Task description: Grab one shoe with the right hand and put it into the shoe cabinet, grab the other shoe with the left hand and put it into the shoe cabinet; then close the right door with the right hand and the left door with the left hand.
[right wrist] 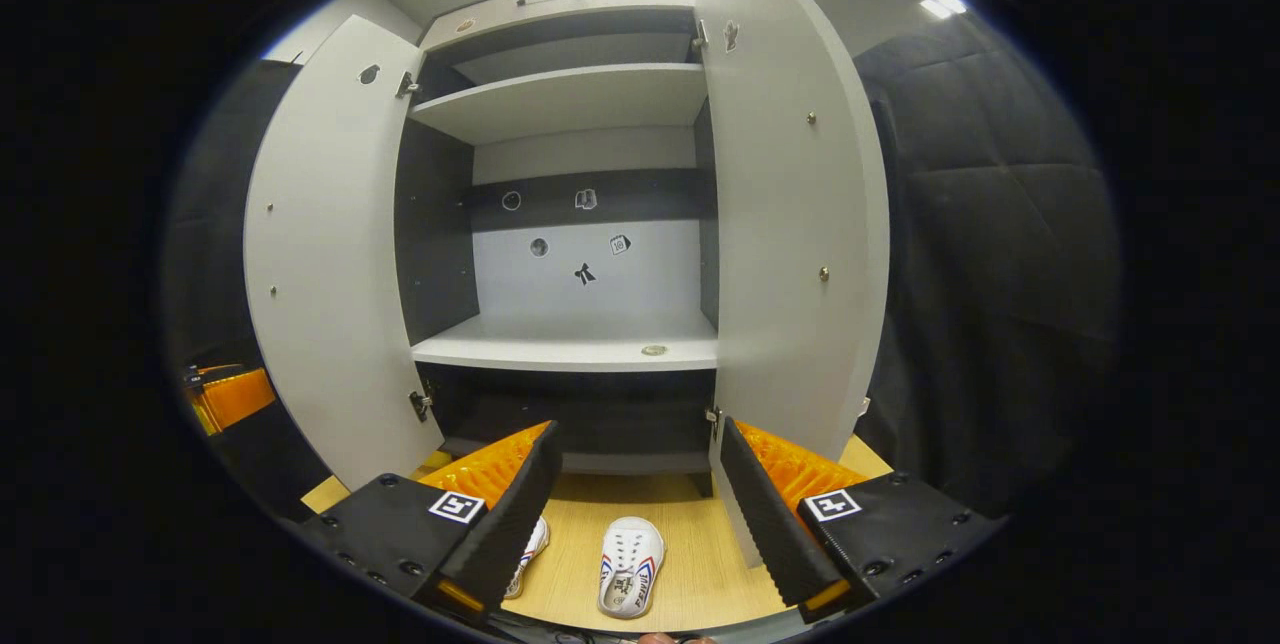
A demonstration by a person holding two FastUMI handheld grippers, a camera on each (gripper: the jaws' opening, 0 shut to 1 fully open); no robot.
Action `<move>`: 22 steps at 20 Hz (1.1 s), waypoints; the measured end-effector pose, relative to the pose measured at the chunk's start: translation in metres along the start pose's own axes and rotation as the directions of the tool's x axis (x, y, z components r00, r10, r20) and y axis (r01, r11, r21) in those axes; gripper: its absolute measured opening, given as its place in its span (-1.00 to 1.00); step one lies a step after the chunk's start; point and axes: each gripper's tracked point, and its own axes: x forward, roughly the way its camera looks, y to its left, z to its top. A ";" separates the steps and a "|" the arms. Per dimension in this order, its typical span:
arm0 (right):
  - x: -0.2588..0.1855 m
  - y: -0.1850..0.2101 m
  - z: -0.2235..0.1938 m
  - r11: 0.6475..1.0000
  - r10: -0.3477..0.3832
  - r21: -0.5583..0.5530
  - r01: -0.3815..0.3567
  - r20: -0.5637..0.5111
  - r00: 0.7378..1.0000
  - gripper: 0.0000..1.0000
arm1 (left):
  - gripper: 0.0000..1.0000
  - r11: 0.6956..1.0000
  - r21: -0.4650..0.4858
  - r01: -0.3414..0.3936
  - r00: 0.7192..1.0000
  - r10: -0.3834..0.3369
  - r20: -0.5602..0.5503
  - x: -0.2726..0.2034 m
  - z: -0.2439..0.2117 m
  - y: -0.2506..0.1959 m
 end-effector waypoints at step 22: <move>0.105 0.057 -0.207 0.984 0.175 0.048 -0.173 -0.456 0.873 0.96 | 0.90 0.998 0.010 0.056 0.987 -0.054 -0.151 -0.001 -0.070 -0.015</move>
